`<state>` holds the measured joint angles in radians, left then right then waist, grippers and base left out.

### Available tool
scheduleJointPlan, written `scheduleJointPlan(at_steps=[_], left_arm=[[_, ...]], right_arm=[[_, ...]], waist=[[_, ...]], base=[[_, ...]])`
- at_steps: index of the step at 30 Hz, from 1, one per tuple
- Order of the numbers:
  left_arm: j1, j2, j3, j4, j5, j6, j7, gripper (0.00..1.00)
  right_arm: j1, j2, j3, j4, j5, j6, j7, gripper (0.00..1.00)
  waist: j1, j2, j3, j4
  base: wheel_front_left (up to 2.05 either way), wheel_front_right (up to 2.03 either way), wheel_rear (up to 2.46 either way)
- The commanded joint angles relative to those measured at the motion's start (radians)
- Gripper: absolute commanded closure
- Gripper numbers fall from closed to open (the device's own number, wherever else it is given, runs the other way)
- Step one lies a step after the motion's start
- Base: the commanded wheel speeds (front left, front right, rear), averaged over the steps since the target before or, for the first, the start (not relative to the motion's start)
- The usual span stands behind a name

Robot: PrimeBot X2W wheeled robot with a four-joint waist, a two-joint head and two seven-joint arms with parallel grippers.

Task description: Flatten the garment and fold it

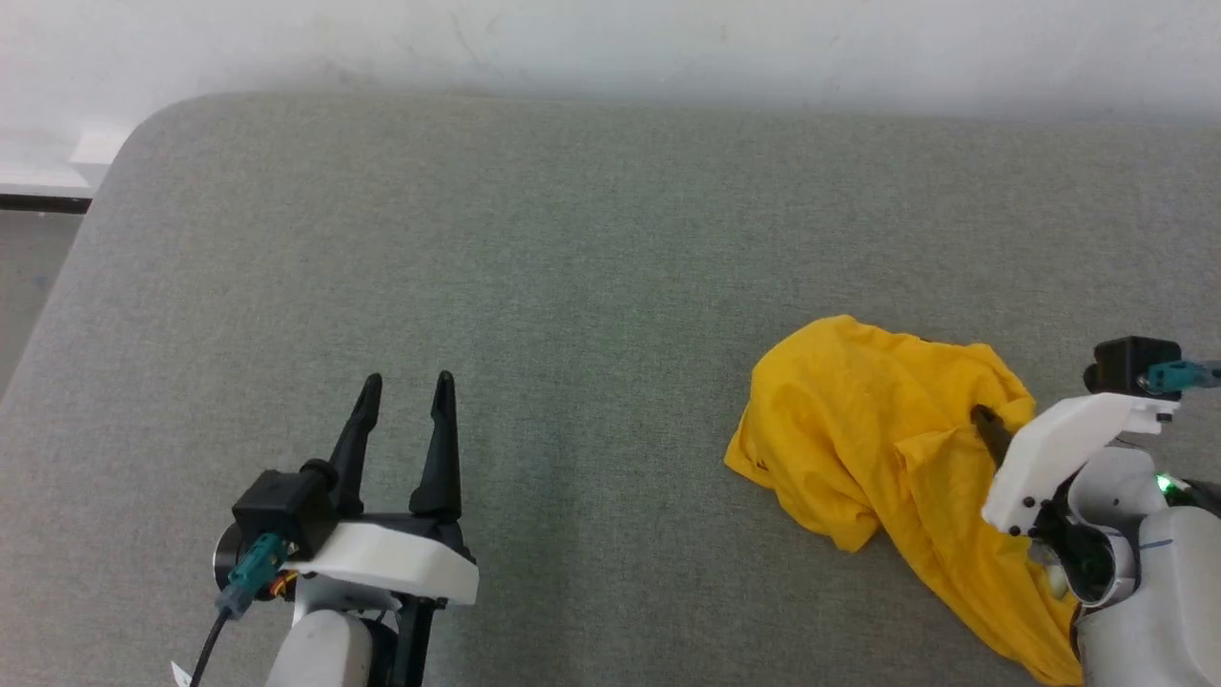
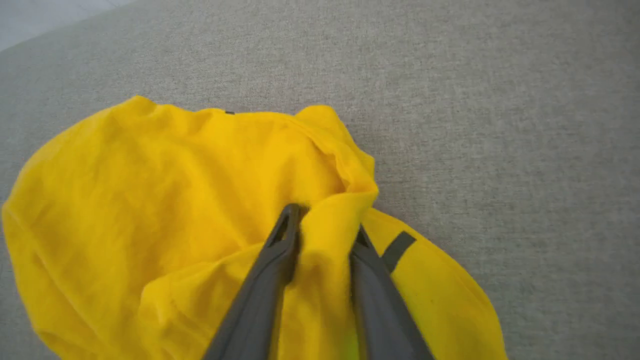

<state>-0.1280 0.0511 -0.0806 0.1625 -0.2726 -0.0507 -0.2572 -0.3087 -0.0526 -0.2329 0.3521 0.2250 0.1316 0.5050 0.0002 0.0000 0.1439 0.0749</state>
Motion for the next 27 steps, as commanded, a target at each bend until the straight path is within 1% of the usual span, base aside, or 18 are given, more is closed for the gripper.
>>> scheduleJointPlan(at_steps=[1, 3, 5, 8, 10, 14, 16, 18, 19, 20, 21, 24, 27], left_arm=[[-0.013, -0.001, 0.0, 0.003, 0.005, 0.001, -0.005, 0.0], [-0.009, -0.001, -0.001, 0.007, 0.003, 0.001, -0.005, 0.0], [-0.003, -0.001, -0.001, 0.014, 0.003, 0.0, -0.005, 0.0], [0.007, -0.001, 0.004, 0.02, 0.004, 0.001, -0.005, 0.0], [0.014, -0.001, 0.008, 0.024, 0.006, 0.0, -0.005, 0.0], [0.022, -0.001, 0.012, 0.028, 0.01, -0.002, -0.005, 0.0], [0.026, -0.001, 0.013, 0.027, 0.011, -0.003, -0.005, 0.0], [0.029, -0.001, 0.012, 0.028, 0.012, -0.006, -0.005, 0.0], [0.03, -0.001, 0.011, 0.03, 0.012, -0.008, -0.005, 0.0], [0.03, -0.001, 0.01, 0.032, 0.013, -0.009, -0.005, 0.0], [0.031, -0.001, 0.01, 0.034, 0.013, -0.01, -0.005, 0.0], [0.037, -0.001, 0.005, 0.04, 0.014, -0.013, -0.005, 0.0], [0.04, -0.001, -0.005, 0.047, 0.018, -0.016, -0.005, 0.0]], right_arm=[[-0.011, 0.002, 0.01, -0.007, -0.002, -0.001, -0.003, 1.0], [0.0, 0.002, 0.038, -0.034, 0.024, -0.001, -0.008, 1.0], [0.023, 0.002, 0.086, -0.081, 0.079, -0.001, -0.011, 1.0], [0.089, 0.002, 0.205, -0.197, 0.207, -0.001, 0.02, 1.0], [0.158, 0.002, 0.299, -0.288, 0.251, -0.001, 0.086, 1.0], [0.308, -0.007, 0.448, -0.438, 0.266, -0.001, 0.235, 1.0], [0.374, -0.021, 0.501, -0.476, 0.264, -0.001, 0.295, 1.0], [0.424, -0.03, 0.525, -0.495, 0.249, -0.001, 0.324, 1.0], [0.437, -0.033, 0.523, -0.502, 0.226, -0.001, 0.316, 0.69], [0.447, -0.035, 0.52, -0.506, 0.2, -0.001, 0.301, 0.12], [0.455, -0.033, 0.509, -0.506, 0.176, -0.001, 0.281, 0.0], [0.46, -0.014, 0.467, -0.527, 0.157, -0.001, 0.168, 0.0], [0.44, -0.003, 0.397, -0.557, 0.14, -0.001, -0.012, 0.0]], waist=[[-0.0002, 0.0, -0.004, 0.003], [-0.0002, 0.0, -0.015, 0.006], [-0.0002, 0.0, -0.03, 0.007], [-0.0002, 0.0, -0.056, 0.006], [-0.0002, 0.0, -0.073, 0.003], [-0.0002, 0.0, -0.093, -0.002], [-0.0002, 0.0, -0.099, -0.007], [-0.0002, 0.0, -0.101, -0.011], [-0.0002, 0.0, -0.102, -0.013], [-0.0002, 0.0, -0.103, -0.015], [-0.0002, 0.0, -0.106, -0.017], [-0.0002, 0.0, -0.116, -0.023], [-0.0002, 0.0, -0.127, -0.03]], base=[[0.0, 0.0, 0.0], [0.0, 0.0, 0.0], [0.0, 0.0, 0.0], [0.0, 0.0, 0.0], [0.0, 0.0, 0.0], [0.0, 0.0, 0.0], [0.0, 0.0, 0.0], [0.0, 0.0, 0.0], [0.0, 0.0, 0.0], [0.0, 0.0, 0.0], [0.0, 0.0, 0.0], [0.0, 0.0, 0.0], [0.0, 0.0, 0.0]])
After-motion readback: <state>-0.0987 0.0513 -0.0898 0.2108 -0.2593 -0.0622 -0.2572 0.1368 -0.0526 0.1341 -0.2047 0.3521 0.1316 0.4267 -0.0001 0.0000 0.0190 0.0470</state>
